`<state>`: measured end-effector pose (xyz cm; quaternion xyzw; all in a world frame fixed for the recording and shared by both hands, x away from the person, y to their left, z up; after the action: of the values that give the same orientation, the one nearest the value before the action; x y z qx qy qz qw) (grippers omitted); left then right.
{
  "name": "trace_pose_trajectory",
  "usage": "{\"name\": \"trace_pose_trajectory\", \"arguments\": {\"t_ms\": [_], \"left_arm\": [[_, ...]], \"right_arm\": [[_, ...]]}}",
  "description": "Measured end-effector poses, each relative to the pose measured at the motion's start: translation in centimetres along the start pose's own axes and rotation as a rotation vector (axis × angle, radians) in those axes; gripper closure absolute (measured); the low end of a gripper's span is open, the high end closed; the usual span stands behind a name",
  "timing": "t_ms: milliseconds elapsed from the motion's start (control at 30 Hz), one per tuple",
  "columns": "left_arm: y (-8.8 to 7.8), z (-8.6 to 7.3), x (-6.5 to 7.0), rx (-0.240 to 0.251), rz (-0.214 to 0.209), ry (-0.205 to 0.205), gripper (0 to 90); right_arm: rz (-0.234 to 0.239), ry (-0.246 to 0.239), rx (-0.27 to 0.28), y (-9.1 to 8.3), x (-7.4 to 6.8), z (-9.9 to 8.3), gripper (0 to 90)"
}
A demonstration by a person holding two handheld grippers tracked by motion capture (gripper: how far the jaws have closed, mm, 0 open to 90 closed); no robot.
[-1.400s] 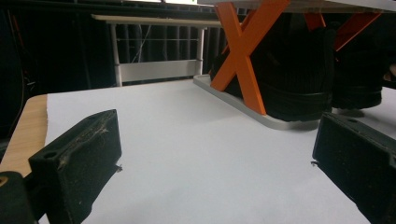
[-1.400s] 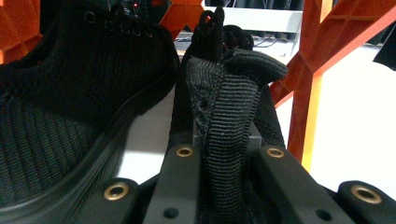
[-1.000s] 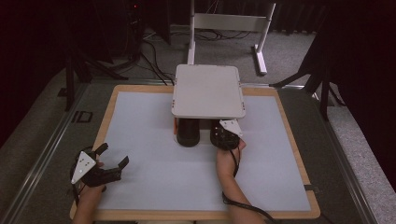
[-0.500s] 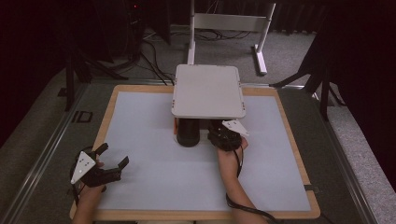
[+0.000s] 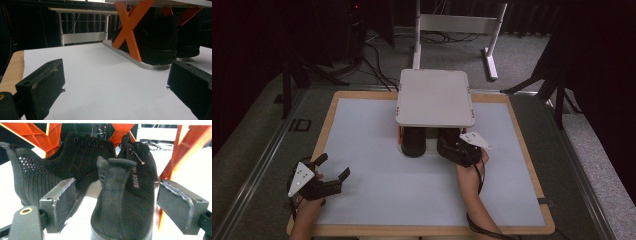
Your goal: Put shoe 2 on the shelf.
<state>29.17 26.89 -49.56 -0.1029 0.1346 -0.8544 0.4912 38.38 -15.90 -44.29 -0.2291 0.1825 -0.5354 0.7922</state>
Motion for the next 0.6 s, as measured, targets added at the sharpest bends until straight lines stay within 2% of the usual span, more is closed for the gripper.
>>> {"name": "trace_pose_trajectory", "arguments": {"t_ms": [233,600], "left_arm": [[0.0,0.0,0.0,0.000,0.001,-0.001,1.7],[0.0,0.0,0.0,0.000,0.000,-0.003,1.7]], "right_arm": [[-0.013,-0.023,0.015,-1.7,0.9,-0.5,15.5],[-0.041,-0.027,0.028,-4.0,3.5,-2.8,15.2]]}}
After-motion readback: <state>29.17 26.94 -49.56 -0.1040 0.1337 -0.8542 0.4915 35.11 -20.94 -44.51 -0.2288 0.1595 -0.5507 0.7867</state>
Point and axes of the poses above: each handheld gripper's, and its own axes: y roughly forward along the jaws, z roughly out of its top, x roughly to its right, the point moved 3 cm from there along y, roughly forward along the jaws, and after that the axes turned 14 degrees about -x, right-handed, at the moved point
